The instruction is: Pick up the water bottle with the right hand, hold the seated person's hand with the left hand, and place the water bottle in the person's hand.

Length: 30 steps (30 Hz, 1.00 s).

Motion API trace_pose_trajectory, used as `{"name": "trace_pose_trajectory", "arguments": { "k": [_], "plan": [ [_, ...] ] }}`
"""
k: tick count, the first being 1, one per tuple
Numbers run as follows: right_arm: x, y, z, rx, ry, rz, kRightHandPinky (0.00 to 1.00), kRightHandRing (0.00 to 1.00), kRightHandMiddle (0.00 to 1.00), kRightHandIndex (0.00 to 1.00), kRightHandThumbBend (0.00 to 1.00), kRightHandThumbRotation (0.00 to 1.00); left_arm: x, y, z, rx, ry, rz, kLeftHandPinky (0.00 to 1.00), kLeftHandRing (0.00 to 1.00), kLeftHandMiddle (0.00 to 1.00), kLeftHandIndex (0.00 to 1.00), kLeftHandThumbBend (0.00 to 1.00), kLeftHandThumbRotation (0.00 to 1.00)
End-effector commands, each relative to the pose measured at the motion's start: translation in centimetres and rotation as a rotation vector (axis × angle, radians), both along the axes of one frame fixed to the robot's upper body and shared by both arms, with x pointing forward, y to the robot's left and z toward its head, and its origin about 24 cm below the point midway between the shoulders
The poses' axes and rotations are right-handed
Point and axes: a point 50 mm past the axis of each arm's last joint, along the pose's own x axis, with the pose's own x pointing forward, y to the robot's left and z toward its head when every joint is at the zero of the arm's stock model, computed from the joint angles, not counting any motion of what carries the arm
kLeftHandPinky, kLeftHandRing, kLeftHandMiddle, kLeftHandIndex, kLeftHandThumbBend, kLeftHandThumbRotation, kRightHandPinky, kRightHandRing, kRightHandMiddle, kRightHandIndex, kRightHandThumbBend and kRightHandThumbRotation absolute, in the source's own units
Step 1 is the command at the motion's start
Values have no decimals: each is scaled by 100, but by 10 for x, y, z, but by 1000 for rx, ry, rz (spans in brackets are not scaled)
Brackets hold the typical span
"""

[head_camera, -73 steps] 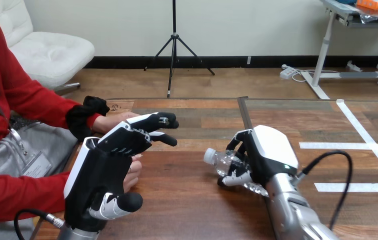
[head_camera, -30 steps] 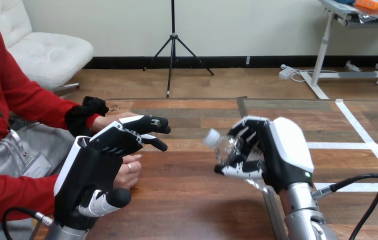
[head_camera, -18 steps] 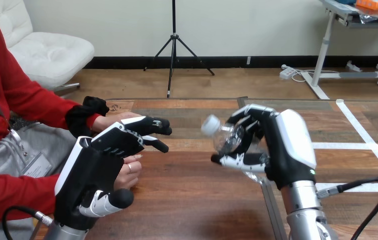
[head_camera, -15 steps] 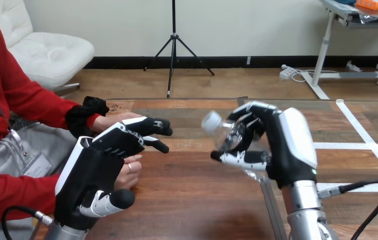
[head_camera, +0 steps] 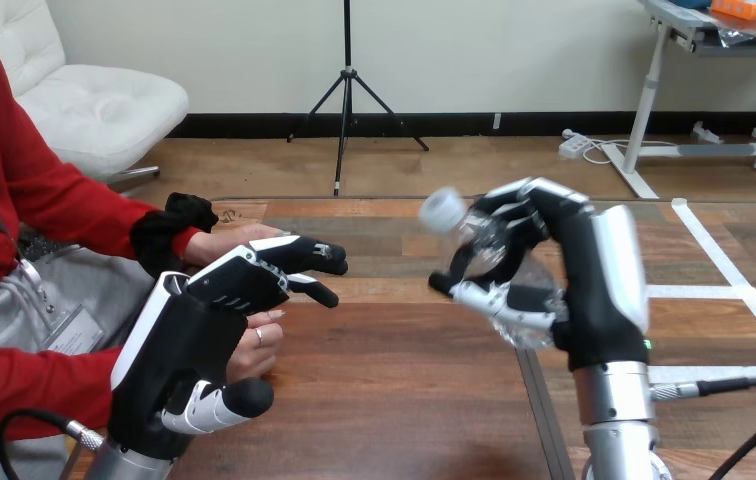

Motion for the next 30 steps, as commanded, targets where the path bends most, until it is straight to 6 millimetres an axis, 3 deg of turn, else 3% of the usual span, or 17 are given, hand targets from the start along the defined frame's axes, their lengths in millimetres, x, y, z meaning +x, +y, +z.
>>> {"name": "trace_pose_trajectory", "arguments": {
  "k": [1,16,21,30],
  "plan": [
    [9,0,19,108,-125,-9,37,42,48,48,78,0,11,2,12,27,-46,-2,60,73,75,73,92,68],
    [14,3,9,407,-150,66,38,44,49,47,79,0,10,7,13,59,-50,11,62,73,75,73,91,66],
    [16,5,2,467,-136,79,36,43,48,47,79,0,9,11,15,85,-55,37,60,72,74,73,92,70],
    [18,6,-7,530,-109,97,34,41,49,46,78,0,10,17,18,137,-50,74,62,73,76,74,94,67]
  ]
}}
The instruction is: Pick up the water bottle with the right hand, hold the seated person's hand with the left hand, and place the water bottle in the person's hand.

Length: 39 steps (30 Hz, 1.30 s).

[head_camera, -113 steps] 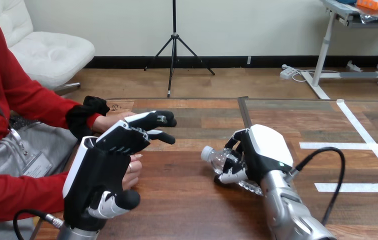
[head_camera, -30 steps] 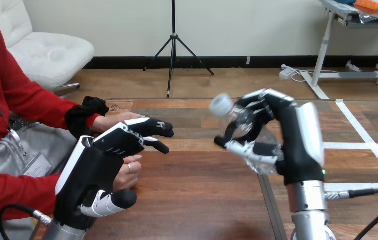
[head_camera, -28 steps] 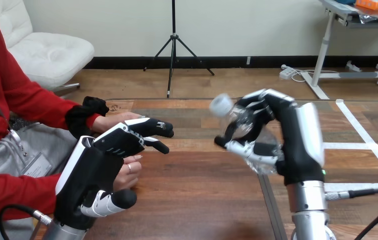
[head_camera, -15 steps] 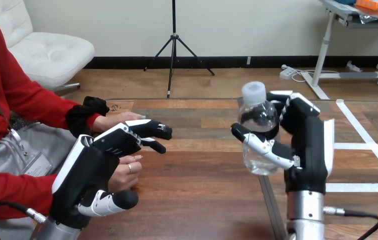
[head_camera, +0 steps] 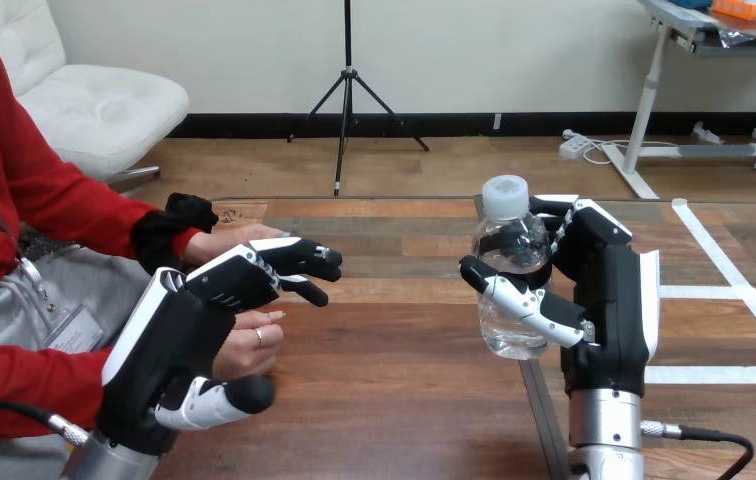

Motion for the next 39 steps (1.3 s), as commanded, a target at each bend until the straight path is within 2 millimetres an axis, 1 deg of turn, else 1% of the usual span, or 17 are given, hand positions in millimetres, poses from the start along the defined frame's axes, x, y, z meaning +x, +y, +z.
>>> {"name": "trace_pose_trajectory", "arguments": {
  "k": [1,15,23,30,32,38,39],
  "plan": [
    [20,6,27,53,-130,19,34,41,49,46,78,0,8,6,12,29,-45,30,62,74,77,74,94,66],
    [22,5,19,107,-108,28,33,41,48,45,78,0,12,11,16,71,-23,32,66,76,78,76,95,63],
    [22,6,14,145,-98,44,32,40,48,45,78,0,13,15,18,97,-31,35,69,77,80,78,96,59],
    [21,6,11,149,-98,55,31,39,48,46,78,0,15,20,23,166,-61,59,72,80,81,81,98,59],
    [22,6,11,152,-98,58,31,39,48,46,78,0,15,21,24,173,-63,59,73,80,81,81,99,58],
    [22,6,10,151,-96,61,32,39,48,46,77,0,15,27,26,257,-75,86,76,83,84,84,100,58],
    [22,7,9,151,-94,63,32,39,48,46,77,0,14,29,28,294,-75,97,76,83,84,84,100,58]
  ]
}}
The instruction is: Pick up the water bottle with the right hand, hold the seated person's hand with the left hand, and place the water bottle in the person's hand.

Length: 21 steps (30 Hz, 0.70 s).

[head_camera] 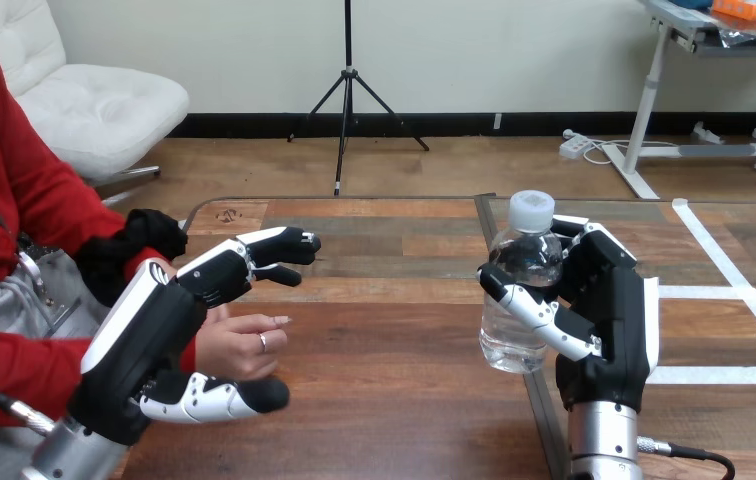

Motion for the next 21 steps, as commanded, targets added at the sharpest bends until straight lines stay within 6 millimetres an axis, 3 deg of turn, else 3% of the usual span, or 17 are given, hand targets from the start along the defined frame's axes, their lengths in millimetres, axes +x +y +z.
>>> {"name": "trace_pose_trajectory", "arguments": {
  "k": [1,12,21],
  "plan": [
    [22,10,30,18,-140,22,32,40,48,46,77,0,11,9,19,108,-71,32,76,83,84,85,100,58],
    [21,12,28,11,-130,40,34,42,49,46,76,0,10,22,28,354,-70,110,79,90,93,92,100,62],
    [20,15,28,2,-139,52,35,43,49,46,74,0,18,36,37,563,-76,158,79,94,97,97,100,58]
  ]
}}
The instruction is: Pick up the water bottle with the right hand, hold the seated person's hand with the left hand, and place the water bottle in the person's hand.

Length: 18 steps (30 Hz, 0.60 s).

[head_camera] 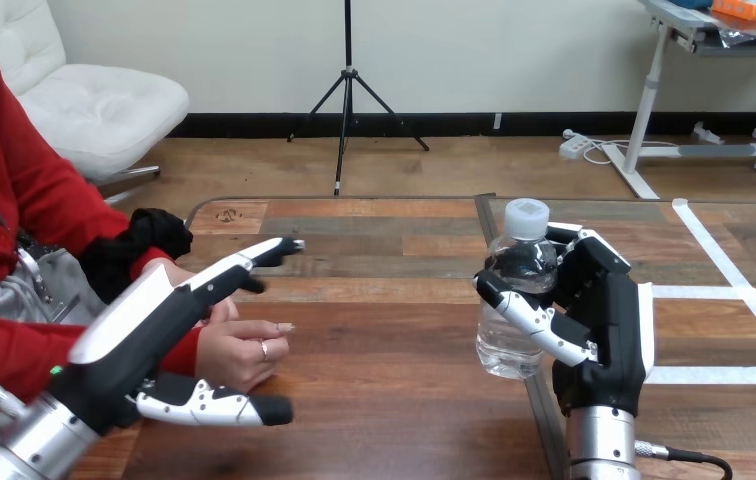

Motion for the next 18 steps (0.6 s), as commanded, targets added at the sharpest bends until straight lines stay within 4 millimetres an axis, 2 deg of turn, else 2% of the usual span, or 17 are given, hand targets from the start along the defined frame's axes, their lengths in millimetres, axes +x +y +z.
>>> {"name": "trace_pose_trajectory", "arguments": {
  "k": [1,6,18],
  "plan": [
    [22,12,32,5,-154,32,35,43,49,46,75,0,13,13,26,127,-103,37,79,94,97,97,100,57],
    [22,13,32,11,-158,38,35,42,49,46,75,0,17,17,27,205,-119,60,79,93,96,97,100,54],
    [22,16,35,17,-172,46,34,41,49,46,75,0,30,27,28,363,-130,111,81,92,93,95,100,54]
  ]
}}
